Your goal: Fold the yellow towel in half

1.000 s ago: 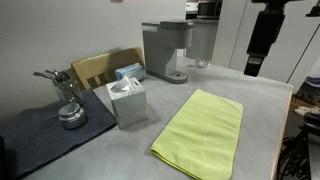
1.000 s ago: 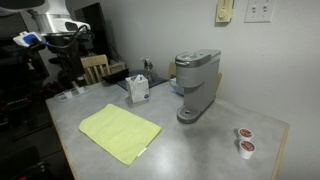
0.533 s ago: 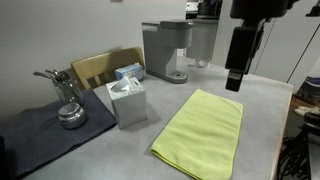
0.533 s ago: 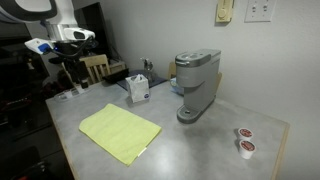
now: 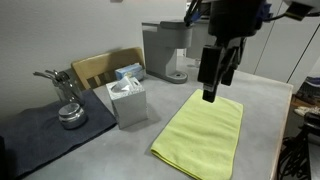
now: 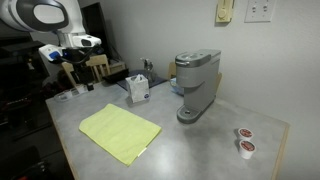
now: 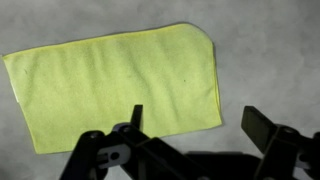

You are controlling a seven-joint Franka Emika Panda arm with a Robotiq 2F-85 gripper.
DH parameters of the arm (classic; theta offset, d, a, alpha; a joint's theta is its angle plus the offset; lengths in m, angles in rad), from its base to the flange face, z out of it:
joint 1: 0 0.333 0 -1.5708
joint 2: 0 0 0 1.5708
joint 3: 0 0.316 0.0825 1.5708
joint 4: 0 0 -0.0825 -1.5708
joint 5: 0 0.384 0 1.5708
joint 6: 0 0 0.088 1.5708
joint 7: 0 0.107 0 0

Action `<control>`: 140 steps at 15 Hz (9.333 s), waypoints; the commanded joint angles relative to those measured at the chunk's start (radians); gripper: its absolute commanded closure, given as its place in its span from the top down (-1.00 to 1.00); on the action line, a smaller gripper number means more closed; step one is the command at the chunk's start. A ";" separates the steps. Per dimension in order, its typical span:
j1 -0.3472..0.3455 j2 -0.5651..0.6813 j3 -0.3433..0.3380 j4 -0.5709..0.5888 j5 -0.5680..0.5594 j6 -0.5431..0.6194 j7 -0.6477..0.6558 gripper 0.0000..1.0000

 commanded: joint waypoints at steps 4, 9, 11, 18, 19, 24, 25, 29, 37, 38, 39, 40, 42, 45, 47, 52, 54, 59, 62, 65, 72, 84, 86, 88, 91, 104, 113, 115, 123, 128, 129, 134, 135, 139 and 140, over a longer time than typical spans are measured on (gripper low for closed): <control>0.002 0.051 -0.001 0.022 0.000 0.025 0.036 1.00; 0.000 0.081 -0.006 0.040 0.015 0.030 0.011 1.00; 0.002 0.117 -0.007 0.066 0.033 0.014 -0.036 1.00; 0.015 0.275 0.002 0.182 0.027 0.000 -0.116 1.00; 0.021 0.301 0.003 0.204 0.017 -0.005 -0.114 1.00; 0.055 0.406 0.003 0.305 -0.020 -0.039 -0.103 1.00; 0.062 0.421 0.004 0.321 -0.024 -0.047 -0.103 1.00; 0.087 0.470 0.003 0.371 -0.029 -0.074 -0.087 1.00; 0.142 0.531 -0.016 0.413 -0.086 -0.090 0.041 1.00; 0.149 0.539 -0.020 0.416 -0.094 -0.093 0.061 1.00; 0.154 0.545 -0.022 0.418 -0.101 -0.098 0.075 1.00; 0.158 0.551 -0.025 0.419 -0.105 -0.105 0.086 1.00; 0.164 0.566 -0.029 0.421 -0.109 -0.113 0.102 1.00; 0.164 0.591 -0.032 0.427 -0.109 -0.123 0.091 1.00; 0.156 0.613 -0.031 0.439 -0.101 -0.132 0.069 1.00; 0.153 0.657 -0.045 0.473 -0.101 -0.156 0.066 1.00; 0.151 0.671 -0.051 0.485 -0.100 -0.159 0.066 1.00; 0.155 0.670 -0.056 0.479 -0.090 -0.154 0.079 1.00; 0.156 0.670 -0.060 0.482 -0.091 -0.154 0.085 1.00; 0.157 0.685 -0.059 0.490 -0.089 -0.153 0.087 1.00; 0.159 0.720 -0.054 0.516 -0.091 -0.154 0.067 1.00; 0.165 0.767 -0.053 0.571 -0.093 -0.159 0.058 0.79; 0.165 0.766 -0.053 0.571 -0.092 -0.158 0.058 0.47; 0.165 0.766 -0.053 0.571 -0.092 -0.158 0.057 0.34; 0.165 0.766 -0.053 0.570 -0.091 -0.156 0.057 0.14; 0.166 0.764 -0.054 0.571 -0.093 -0.155 0.060 -0.98; 0.174 0.708 -0.056 0.521 -0.099 -0.153 0.076 -0.98; 0.177 0.694 -0.057 0.510 -0.102 -0.156 0.078 -0.98; 0.170 0.627 -0.074 0.444 -0.112 -0.153 0.087 -0.98; 0.166 0.585 -0.096 0.404 -0.135 -0.154 0.095 -0.98; 0.164 0.581 -0.100 0.399 -0.141 -0.152 0.097 -0.98; 0.158 0.565 -0.115 0.384 -0.170 -0.154 0.102 -0.98; 0.156 0.564 -0.118 0.383 -0.174 -0.153 0.103 -0.98; 0.152 0.555 -0.131 0.379 -0.194 -0.156 0.110 -0.98; 0.150 0.550 -0.136 0.376 -0.198 -0.157 0.112 -0.98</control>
